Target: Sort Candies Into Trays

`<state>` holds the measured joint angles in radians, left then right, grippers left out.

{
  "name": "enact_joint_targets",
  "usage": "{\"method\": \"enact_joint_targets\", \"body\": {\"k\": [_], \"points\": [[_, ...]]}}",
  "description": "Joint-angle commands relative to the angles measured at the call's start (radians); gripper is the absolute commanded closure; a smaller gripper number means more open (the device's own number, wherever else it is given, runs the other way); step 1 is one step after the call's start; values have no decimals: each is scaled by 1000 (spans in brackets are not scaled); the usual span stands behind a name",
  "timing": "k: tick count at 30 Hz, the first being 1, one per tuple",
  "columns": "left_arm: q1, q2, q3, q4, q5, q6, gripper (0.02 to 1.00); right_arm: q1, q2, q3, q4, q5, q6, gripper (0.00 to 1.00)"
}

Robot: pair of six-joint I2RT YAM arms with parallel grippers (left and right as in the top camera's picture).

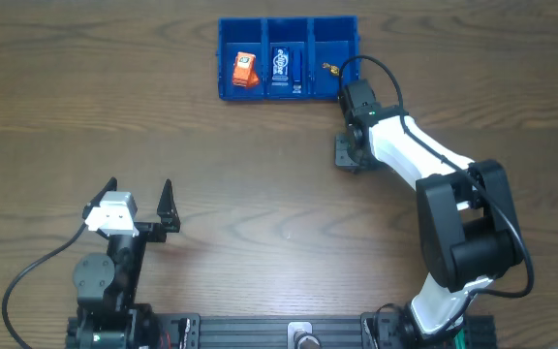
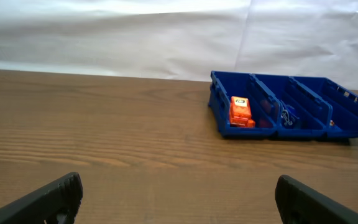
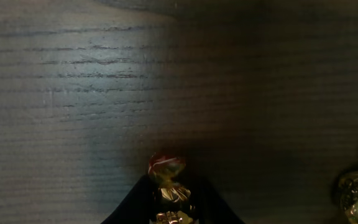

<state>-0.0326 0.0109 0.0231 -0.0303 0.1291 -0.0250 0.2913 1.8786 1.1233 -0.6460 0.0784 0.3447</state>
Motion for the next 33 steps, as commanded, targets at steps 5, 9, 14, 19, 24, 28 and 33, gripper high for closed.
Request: {"method": "enact_joint_targets", "body": {"k": [5, 9, 14, 19, 24, 28, 33], "points": [[6, -5, -18, -35, 18, 11, 20, -6, -86, 72, -51, 9, -12, 836], [6, -5, -18, -35, 18, 11, 20, -6, -182, 224, -138, 10, -42, 844], [6, -5, -18, -35, 18, 11, 20, -6, -169, 470, -194, 32, -89, 862], [6, -5, -18, -35, 18, 11, 23, -6, -82, 592, -90, 70, -121, 862], [6, -5, -18, -35, 18, 11, 20, -6, 41, 592, 95, 78, -164, 862], [6, -5, -18, -35, 18, 11, 20, -6, 117, 592, 137, 77, -163, 862], [6, -5, -18, -35, 18, 11, 20, -5, 148, 592, 161, 77, -163, 822]]}}
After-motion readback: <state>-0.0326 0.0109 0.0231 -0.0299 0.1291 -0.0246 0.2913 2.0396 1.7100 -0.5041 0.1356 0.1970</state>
